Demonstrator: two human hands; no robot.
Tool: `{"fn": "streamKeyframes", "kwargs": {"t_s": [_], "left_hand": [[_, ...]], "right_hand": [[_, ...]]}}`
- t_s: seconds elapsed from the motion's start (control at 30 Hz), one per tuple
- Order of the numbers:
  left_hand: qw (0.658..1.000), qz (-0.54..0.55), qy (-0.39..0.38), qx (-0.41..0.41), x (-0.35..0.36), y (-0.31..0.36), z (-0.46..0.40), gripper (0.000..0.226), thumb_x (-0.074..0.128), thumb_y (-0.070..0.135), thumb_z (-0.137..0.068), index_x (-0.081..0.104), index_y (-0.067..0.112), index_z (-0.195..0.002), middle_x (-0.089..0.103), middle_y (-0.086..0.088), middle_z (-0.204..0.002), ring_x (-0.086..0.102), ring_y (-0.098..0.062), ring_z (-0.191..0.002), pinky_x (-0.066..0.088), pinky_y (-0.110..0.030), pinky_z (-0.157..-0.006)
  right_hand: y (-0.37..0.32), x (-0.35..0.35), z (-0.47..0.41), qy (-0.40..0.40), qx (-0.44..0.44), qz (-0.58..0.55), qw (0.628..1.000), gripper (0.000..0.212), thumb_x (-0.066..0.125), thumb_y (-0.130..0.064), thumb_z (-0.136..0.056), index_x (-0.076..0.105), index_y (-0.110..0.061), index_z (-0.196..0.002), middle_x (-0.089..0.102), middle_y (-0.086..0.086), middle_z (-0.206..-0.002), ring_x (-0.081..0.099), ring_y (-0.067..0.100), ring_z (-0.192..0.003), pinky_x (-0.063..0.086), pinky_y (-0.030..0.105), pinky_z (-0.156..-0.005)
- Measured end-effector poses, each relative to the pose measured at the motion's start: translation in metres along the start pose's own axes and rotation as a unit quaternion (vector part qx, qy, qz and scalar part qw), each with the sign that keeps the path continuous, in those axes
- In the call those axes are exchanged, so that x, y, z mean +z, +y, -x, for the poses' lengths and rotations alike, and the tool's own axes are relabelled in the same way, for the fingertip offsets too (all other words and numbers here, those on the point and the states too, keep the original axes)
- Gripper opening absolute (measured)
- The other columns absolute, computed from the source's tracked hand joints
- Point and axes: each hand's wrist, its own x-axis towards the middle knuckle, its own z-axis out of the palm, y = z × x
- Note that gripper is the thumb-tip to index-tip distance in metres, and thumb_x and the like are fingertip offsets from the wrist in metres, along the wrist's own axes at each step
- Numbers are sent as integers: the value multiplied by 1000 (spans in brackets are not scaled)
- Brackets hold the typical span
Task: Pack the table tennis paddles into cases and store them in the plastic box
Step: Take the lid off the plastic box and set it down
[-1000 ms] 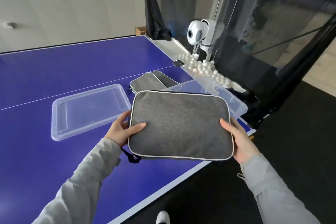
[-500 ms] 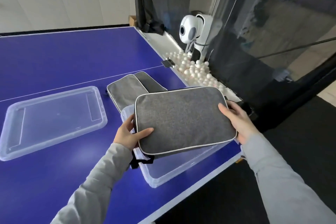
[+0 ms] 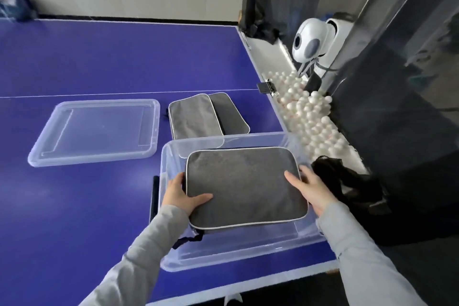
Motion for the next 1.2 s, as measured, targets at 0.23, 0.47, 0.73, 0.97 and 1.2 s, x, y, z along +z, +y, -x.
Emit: {"fn": "streamKeyframes", "kwargs": {"t_s": [0.23, 0.47, 0.73, 0.97, 1.2], "left_hand": [[992, -63, 27, -106, 18, -24, -8, 89, 89, 10, -57, 43, 12, -133, 59, -11, -126, 56, -28, -114, 43, -40, -100], [965, -168, -6, -203, 30, -39, -17, 85, 87, 22, -60, 42, 13, -131, 55, -9, -128, 54, -26, -117, 45, -34, -95], [947, -224, -25, -229, 39, -50, -26, 83, 86, 21, -62, 39, 9, -130, 53, -12, -129, 51, -27, -121, 44, -33, -97], [944, -245, -32, -220, 41, -56, -31, 85, 84, 22, -65, 36, 8, -133, 51, -13, -131, 48, -28, -124, 40, -31, -97], [941, -261, -40, -212, 43, -59, -34, 90, 84, 24, -66, 32, 7, -137, 46, -14, -136, 44, -28, -128, 37, -30, -101]], "right_hand": [[24, 20, -37, -103, 54, 104, 988, 59, 85, -13, -67, 48, -11, -113, 62, 9, -116, 61, 25, -103, 50, 41, -94], [54, 41, -60, -108, 107, 186, 971, 67, 87, -14, -62, 44, -5, -112, 57, 16, -120, 59, 31, -109, 49, 46, -96], [57, 51, -66, -123, 126, 320, 931, 79, 83, -29, -70, 35, -3, -127, 49, 13, -136, 50, 28, -124, 42, 37, -103], [56, 50, -68, -117, 128, 339, 925, 77, 81, -28, -72, 35, -3, -129, 47, 14, -138, 48, 30, -127, 40, 37, -104], [55, 50, -65, -111, 125, 344, 924, 78, 80, -31, -73, 35, -3, -130, 47, 14, -138, 47, 30, -127, 40, 37, -105]]}}
